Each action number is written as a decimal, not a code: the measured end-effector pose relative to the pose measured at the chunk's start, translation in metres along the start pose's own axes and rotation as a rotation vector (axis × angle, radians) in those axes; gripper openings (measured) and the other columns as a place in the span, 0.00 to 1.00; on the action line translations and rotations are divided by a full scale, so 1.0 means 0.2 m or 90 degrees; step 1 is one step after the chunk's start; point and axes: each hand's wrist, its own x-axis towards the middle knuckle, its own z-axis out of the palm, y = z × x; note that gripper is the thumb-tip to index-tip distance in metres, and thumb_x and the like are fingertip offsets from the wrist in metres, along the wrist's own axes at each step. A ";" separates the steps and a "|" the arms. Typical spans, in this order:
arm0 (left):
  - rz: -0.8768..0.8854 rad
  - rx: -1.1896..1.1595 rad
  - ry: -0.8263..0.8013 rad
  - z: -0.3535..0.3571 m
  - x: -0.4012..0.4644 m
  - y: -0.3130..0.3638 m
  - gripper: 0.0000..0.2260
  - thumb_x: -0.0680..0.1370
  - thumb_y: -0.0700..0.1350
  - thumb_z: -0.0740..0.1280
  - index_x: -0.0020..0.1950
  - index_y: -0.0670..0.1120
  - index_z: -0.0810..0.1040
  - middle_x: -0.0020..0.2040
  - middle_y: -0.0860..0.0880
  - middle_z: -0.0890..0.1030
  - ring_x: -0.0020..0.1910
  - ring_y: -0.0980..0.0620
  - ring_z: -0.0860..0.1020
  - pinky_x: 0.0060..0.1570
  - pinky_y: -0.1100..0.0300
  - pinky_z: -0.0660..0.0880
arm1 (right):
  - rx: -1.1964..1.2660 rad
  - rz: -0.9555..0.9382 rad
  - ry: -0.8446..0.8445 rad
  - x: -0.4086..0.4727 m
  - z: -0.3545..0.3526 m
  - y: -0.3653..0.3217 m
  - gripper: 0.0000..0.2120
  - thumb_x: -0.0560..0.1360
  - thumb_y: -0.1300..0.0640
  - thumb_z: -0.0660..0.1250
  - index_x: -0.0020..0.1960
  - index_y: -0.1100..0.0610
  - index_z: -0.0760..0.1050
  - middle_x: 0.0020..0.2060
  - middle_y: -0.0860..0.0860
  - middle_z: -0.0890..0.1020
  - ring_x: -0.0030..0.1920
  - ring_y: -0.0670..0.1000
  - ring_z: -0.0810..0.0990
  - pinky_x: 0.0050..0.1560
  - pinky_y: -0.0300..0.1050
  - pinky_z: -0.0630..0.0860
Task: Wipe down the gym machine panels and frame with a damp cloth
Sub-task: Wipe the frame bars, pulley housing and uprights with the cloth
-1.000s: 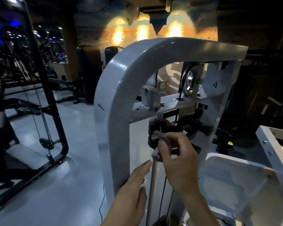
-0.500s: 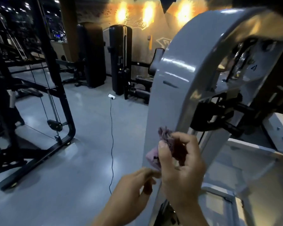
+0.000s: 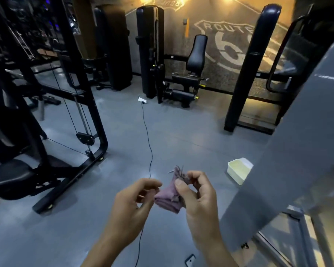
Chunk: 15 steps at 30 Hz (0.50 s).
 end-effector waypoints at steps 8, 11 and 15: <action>-0.009 -0.085 -0.113 -0.12 0.32 -0.18 0.13 0.78 0.59 0.69 0.55 0.52 0.84 0.49 0.53 0.86 0.50 0.50 0.85 0.48 0.58 0.81 | 0.026 0.086 0.016 0.32 0.21 0.17 0.10 0.73 0.50 0.71 0.46 0.56 0.77 0.40 0.52 0.82 0.36 0.52 0.82 0.39 0.54 0.81; -0.013 -0.082 -0.170 -0.14 0.52 -0.29 0.15 0.76 0.59 0.74 0.56 0.51 0.83 0.51 0.53 0.86 0.51 0.48 0.85 0.50 0.58 0.81 | 0.042 0.105 0.018 0.49 0.25 0.25 0.09 0.75 0.48 0.73 0.43 0.52 0.78 0.41 0.55 0.83 0.37 0.54 0.82 0.37 0.49 0.79; -0.018 -0.050 -0.229 -0.16 0.85 -0.43 0.16 0.74 0.60 0.76 0.55 0.51 0.84 0.51 0.52 0.87 0.51 0.48 0.85 0.53 0.54 0.82 | 0.083 0.129 0.029 0.78 0.31 0.38 0.10 0.75 0.47 0.73 0.42 0.52 0.79 0.40 0.55 0.83 0.38 0.52 0.81 0.36 0.43 0.78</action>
